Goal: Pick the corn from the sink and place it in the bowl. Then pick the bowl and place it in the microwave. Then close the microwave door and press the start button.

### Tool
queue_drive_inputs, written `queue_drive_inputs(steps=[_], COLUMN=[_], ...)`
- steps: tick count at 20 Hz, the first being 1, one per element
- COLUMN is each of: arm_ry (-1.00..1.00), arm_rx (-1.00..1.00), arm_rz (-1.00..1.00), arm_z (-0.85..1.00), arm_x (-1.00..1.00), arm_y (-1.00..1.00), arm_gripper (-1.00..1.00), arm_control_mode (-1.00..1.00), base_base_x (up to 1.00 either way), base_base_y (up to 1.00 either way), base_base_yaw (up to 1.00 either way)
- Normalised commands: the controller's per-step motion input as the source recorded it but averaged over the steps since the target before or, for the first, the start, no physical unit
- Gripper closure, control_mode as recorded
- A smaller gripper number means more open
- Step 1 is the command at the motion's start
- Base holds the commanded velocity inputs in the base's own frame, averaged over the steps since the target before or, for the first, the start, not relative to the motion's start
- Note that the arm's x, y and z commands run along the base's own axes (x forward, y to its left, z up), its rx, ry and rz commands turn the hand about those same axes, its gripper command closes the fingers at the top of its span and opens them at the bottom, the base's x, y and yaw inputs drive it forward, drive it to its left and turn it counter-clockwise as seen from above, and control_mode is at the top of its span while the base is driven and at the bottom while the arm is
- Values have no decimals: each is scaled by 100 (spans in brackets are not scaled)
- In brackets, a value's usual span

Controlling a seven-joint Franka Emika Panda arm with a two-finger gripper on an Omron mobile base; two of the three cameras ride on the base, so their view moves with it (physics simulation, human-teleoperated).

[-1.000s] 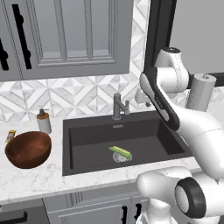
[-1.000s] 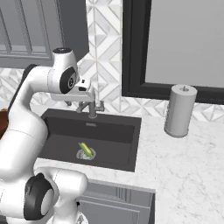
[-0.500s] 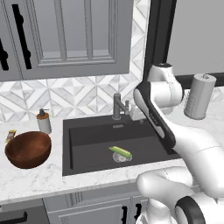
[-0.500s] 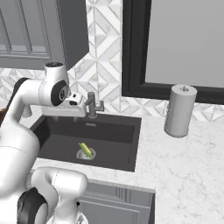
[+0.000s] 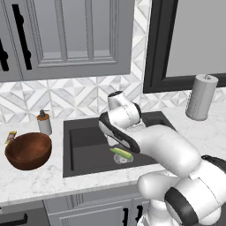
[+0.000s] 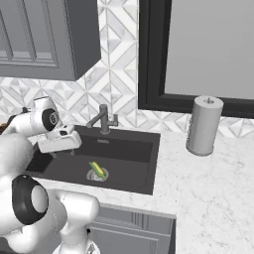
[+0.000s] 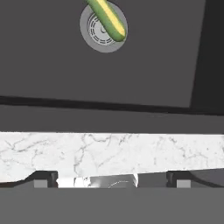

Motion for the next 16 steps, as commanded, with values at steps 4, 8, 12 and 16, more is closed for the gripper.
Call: queue_drive_inputs(steps=[4, 8, 12, 16], arm_ry=[14, 7, 0, 0], arm_rx=[-15, -4, 1, 0], arm_rz=[-11, -5, 0, 0], arm_z=[-61, -38, -49, -68], arm_x=[70, 58, 35, 15], arm_y=[23, -6, -47, -29], arm_gripper=[-100, -100, -100, -100], arm_control_mode=[-100, -100, -100, -100], base_base_x=[0, 0, 0, 0], base_base_y=[0, 0, 0, 0], base_base_yaw=[0, 0, 0, 0])
